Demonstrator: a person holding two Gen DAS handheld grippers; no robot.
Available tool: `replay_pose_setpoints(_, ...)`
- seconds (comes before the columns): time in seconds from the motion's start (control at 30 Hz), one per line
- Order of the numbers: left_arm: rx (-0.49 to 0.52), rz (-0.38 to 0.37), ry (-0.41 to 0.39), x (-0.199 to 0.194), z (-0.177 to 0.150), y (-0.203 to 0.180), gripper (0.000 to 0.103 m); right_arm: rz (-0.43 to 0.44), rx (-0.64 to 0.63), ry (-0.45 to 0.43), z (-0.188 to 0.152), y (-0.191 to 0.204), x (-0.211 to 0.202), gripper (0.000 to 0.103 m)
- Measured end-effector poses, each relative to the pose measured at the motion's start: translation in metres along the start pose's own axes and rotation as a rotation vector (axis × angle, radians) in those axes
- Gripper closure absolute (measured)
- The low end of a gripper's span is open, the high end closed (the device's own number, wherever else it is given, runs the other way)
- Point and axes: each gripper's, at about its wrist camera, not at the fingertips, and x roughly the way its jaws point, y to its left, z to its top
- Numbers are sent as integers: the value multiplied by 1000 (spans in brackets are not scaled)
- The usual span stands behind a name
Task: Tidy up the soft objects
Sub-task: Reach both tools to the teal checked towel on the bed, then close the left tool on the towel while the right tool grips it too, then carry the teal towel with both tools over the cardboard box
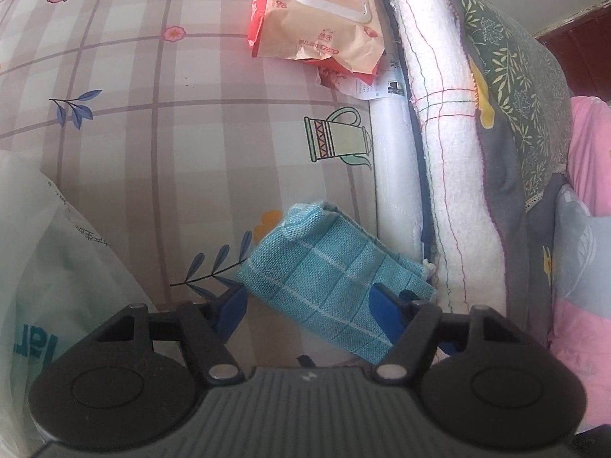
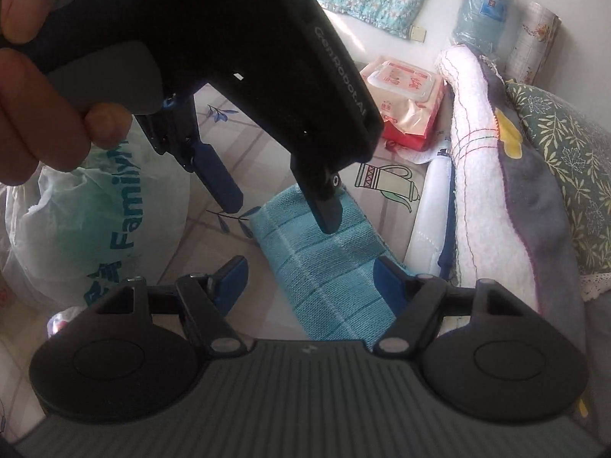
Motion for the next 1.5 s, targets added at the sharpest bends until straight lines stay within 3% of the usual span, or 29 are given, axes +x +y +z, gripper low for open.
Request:
replay_pose_setpoints(0.17, -12, 25, 33, 21, 7, -2, 36, 21, 8, 40, 5, -10, 30, 31)
replay_pose_setpoints(0.37, -42, 8, -13, 26, 14, 1, 46, 29, 54, 45, 9, -22, 49, 28)
replay_pose_setpoints(0.47, -41, 6, -45, 25, 16, 1, 63, 10, 64, 45, 9, -21, 51, 31)
replay_pose_setpoints(0.6, -50, -27, -67, 22, 14, 3, 81, -27, 96, 44, 12, -24, 49, 53)
replay_pose_setpoints(0.7, -37, -53, -83, 9, 8, 0, 85, -23, 138, 36, 16, -27, 41, 76)
replay_pose_setpoints(0.83, 24, -69, -125, -24, -3, -13, 87, -19, 160, 1, 23, -16, 16, 86)
replay_pose_setpoints(1.17, 92, -158, -263, -133, -62, 5, 87, 19, 166, -166, 39, 40, -94, 88)
replay_pose_setpoints(1.5, 56, -171, -501, -271, -143, 98, 87, 227, 117, -353, 88, 155, -166, 88)
